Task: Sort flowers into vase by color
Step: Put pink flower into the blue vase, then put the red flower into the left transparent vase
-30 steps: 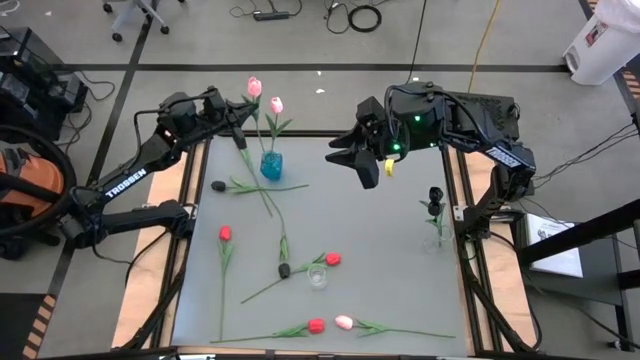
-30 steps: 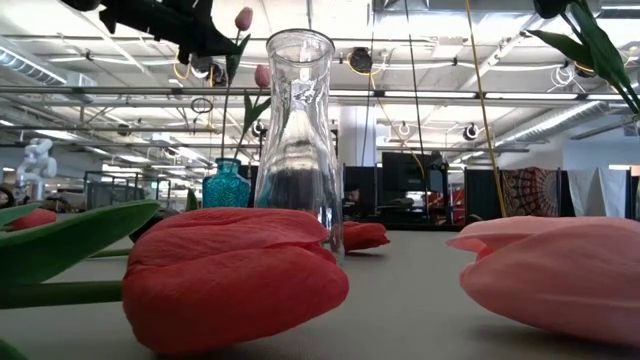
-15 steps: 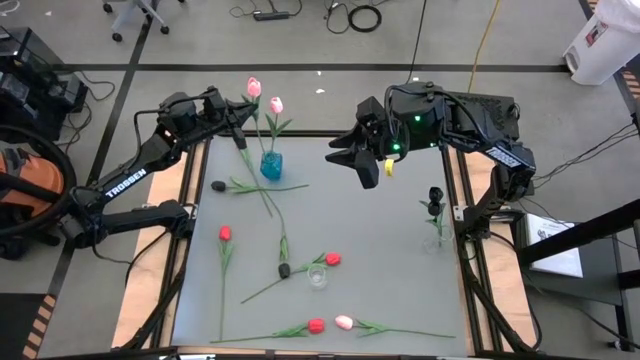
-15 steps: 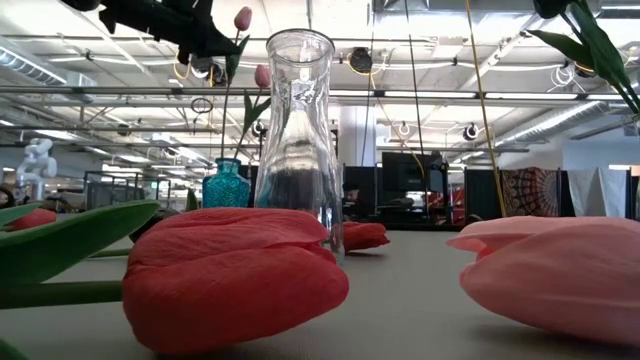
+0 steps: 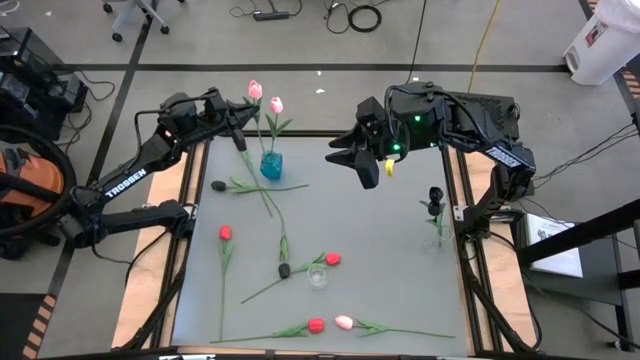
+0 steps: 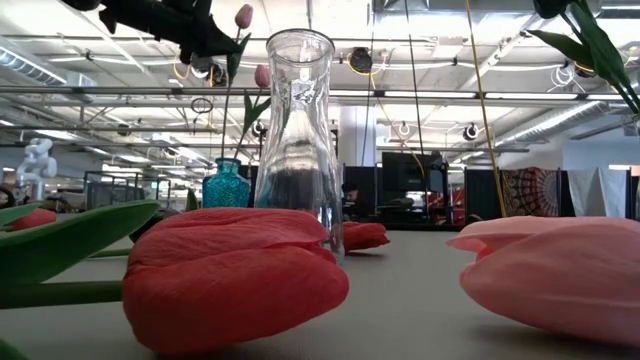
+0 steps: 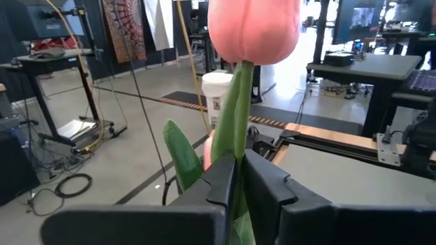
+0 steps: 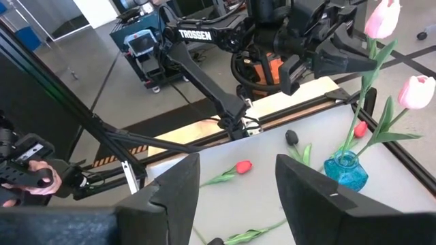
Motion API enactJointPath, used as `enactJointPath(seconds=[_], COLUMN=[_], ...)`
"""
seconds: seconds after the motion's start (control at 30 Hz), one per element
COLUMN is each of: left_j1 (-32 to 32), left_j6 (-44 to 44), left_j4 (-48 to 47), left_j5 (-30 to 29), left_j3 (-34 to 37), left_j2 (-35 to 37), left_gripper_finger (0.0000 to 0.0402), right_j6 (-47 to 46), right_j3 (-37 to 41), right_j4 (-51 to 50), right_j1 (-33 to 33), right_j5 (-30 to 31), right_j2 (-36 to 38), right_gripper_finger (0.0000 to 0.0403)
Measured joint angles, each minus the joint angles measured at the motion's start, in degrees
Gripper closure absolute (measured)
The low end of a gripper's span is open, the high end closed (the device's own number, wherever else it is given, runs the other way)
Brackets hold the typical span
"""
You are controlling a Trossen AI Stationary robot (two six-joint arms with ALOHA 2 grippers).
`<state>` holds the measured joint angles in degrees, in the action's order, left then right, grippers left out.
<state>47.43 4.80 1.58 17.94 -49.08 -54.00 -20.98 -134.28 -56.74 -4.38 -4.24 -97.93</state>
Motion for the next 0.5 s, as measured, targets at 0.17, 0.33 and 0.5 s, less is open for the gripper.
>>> enactJointPath(seconds=[0.17,0.33,0.5], left_j1=[-1.5,-2.6,-2.6], left_j6=[-0.1,-2.5,-5.9], left_j4=[-0.9,-1.3,-1.3], left_j5=[0.0,-0.6,-0.7], left_j3=[0.0,0.0,0.0], left_j2=[0.0,0.0,0.0], left_gripper_finger=[0.0324,0.0284,0.0263], right_j6=[0.7,1.3,2.1], right_j3=[0.0,0.0,0.0], right_j4=[-0.1,-0.1,-0.1], right_j1=[0.0,0.0,0.0], right_j5=[0.0,0.0,0.0], right_j2=[0.0,0.0,0.0], right_gripper_finger=[0.0218,0.0218,0.0218])
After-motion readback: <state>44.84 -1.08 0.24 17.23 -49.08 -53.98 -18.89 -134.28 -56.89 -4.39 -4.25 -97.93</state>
